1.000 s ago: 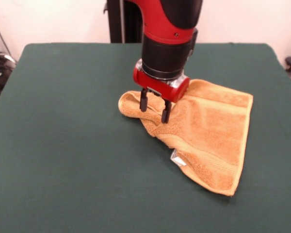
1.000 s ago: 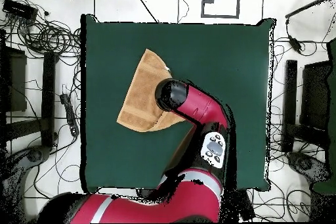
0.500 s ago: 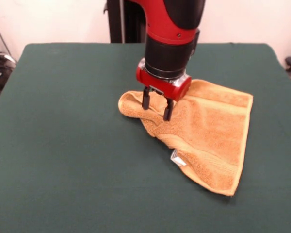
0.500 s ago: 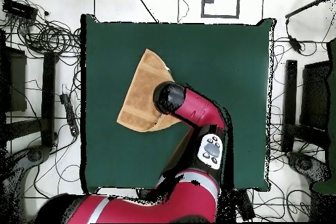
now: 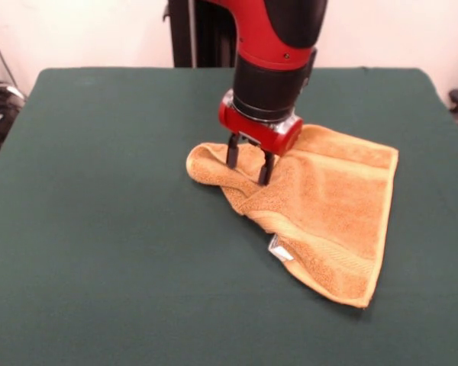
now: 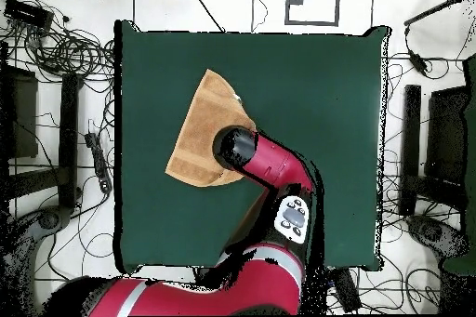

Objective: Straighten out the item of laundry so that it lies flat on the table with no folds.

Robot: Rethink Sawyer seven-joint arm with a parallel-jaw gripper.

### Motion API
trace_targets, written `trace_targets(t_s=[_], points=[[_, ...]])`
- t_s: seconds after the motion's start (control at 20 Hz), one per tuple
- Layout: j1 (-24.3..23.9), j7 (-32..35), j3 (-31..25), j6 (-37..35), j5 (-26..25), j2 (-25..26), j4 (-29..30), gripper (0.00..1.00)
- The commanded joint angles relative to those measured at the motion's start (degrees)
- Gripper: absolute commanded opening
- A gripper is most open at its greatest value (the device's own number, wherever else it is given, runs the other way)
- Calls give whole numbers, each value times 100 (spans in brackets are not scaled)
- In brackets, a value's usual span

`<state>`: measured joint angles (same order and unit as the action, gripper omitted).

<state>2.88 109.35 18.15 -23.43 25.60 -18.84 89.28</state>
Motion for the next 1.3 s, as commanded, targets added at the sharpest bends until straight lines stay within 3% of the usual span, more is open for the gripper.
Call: trace_targets(t_s=[0.05, 1.3], points=[[260, 1672, -536, 295, 378, 33, 489, 100], [487, 1818, -420, 171, 571, 69, 417, 100]])
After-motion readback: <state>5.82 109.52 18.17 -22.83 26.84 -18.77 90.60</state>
